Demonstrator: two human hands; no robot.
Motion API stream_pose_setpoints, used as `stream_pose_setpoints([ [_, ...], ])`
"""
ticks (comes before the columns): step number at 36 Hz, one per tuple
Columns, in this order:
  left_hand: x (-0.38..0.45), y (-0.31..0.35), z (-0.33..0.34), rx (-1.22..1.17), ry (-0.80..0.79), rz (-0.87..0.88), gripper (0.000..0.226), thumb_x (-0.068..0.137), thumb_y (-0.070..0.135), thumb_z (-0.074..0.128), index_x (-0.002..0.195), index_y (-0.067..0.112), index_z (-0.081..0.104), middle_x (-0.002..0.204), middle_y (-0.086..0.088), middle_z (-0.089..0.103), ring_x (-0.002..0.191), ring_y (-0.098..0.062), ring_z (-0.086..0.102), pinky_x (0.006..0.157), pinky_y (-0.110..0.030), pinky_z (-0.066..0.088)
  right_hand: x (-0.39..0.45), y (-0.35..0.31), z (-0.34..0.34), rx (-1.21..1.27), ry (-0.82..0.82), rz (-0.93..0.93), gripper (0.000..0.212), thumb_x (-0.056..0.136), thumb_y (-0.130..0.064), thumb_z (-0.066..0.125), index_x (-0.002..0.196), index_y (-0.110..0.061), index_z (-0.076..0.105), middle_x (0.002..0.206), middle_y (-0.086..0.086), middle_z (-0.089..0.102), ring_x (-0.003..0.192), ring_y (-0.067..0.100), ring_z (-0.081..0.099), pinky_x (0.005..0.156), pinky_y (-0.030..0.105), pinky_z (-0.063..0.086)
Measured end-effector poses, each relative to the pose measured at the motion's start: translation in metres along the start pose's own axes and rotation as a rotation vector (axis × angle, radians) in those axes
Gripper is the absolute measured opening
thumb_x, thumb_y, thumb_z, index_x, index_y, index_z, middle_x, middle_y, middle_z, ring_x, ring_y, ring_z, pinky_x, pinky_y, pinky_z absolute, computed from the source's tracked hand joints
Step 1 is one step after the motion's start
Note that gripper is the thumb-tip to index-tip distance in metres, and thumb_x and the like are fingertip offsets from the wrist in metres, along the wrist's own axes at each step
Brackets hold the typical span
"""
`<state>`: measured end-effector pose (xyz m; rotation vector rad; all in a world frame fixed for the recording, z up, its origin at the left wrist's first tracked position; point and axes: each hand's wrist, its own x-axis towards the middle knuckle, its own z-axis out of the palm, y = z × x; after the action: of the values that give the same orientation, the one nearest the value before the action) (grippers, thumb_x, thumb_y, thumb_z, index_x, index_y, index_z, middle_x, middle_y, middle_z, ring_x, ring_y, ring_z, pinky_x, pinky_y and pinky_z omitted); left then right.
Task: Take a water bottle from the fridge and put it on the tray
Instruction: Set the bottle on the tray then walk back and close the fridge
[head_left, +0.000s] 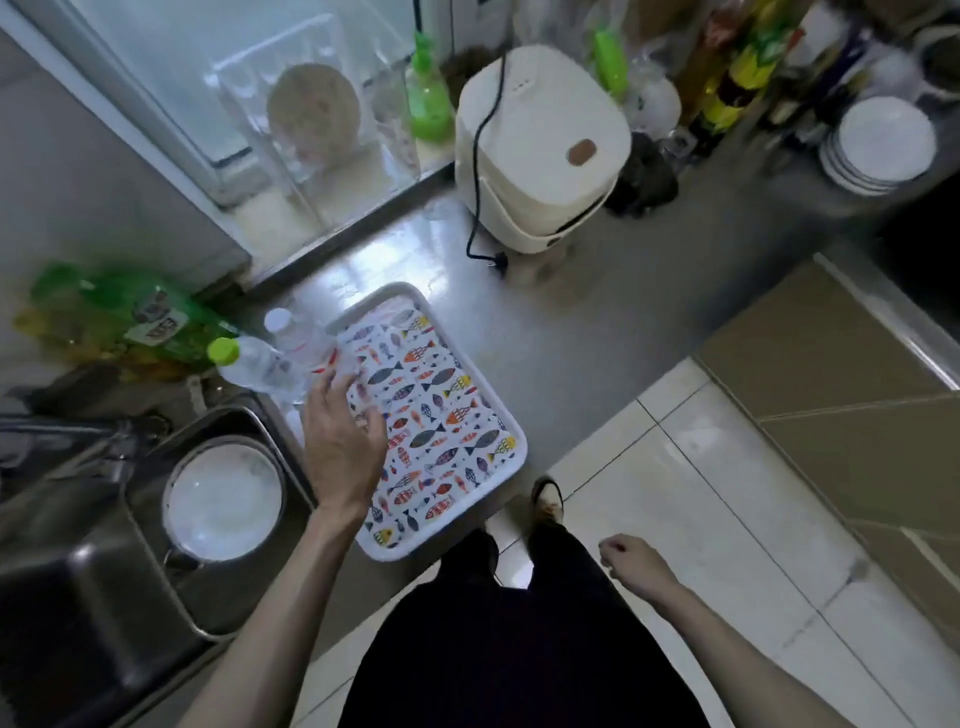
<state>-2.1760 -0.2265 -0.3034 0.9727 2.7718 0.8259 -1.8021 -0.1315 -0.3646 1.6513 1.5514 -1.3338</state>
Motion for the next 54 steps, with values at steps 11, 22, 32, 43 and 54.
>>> stream_pose_setpoints([
  [11, -0.093, 0.080, 0.094, 0.153, -1.351, 0.132, 0.034, 0.090, 0.041, 0.063, 0.079, 0.009, 0.068, 0.069, 0.008, 0.062, 0.062, -0.004, 0.057, 0.065, -0.028, 0.046, -0.050, 0.097, 0.020, 0.358, 0.094, 0.185, 0.029, 0.090, -0.015, 0.046, 0.062, -0.019, 0.044, 0.066, 0.005, 0.048, 0.065, 0.021, 0.046, 0.065, 0.032, 0.034],
  [22, -0.189, 0.214, 0.174, 0.559, -1.558, 0.398, 0.029, 0.096, 0.022, 0.058, 0.073, 0.011, 0.074, 0.073, 0.005, 0.073, 0.074, -0.020, 0.067, 0.058, -0.025, 0.038, -0.079, 0.232, 0.054, 0.744, 0.176, 0.404, 0.029, 0.096, -0.021, 0.049, 0.076, -0.006, 0.063, 0.095, 0.008, 0.071, 0.089, 0.024, 0.064, 0.073, 0.032, 0.045],
  [32, -0.269, 0.328, 0.253, 0.641, -1.521, 0.324, 0.026, 0.102, 0.021, 0.055, 0.112, 0.003, 0.072, 0.113, -0.021, 0.074, 0.113, -0.040, 0.069, 0.088, -0.036, 0.053, -0.099, 0.366, 0.029, 1.117, 0.134, 0.508, 0.016, 0.090, -0.011, 0.047, 0.076, -0.011, 0.055, 0.079, 0.015, 0.056, 0.073, 0.023, 0.049, 0.070, 0.032, 0.035],
  [43, -0.366, 0.478, 0.334, 0.791, -1.502, 0.525, 0.021, 0.108, 0.016, 0.048, 0.093, 0.008, 0.060, 0.086, -0.013, 0.059, 0.075, -0.023, 0.054, 0.056, -0.026, 0.033, -0.112, 0.513, -0.082, 1.343, 0.409, 0.498, 0.026, 0.091, -0.025, 0.050, 0.095, -0.007, 0.068, 0.105, 0.014, 0.074, 0.102, 0.036, 0.068, 0.077, 0.034, 0.048],
  [54, -0.551, 0.642, 0.442, 1.021, -1.546, 0.697, 0.018, 0.103, 0.011, 0.052, 0.088, 0.007, 0.061, 0.091, -0.016, 0.060, 0.084, -0.023, 0.055, 0.069, -0.027, 0.035, -0.162, 0.705, -0.091, 1.579, 0.428, 0.721, 0.023, 0.095, -0.022, 0.049, 0.100, -0.011, 0.069, 0.110, 0.007, 0.072, 0.107, 0.032, 0.066, 0.095, 0.035, 0.051],
])
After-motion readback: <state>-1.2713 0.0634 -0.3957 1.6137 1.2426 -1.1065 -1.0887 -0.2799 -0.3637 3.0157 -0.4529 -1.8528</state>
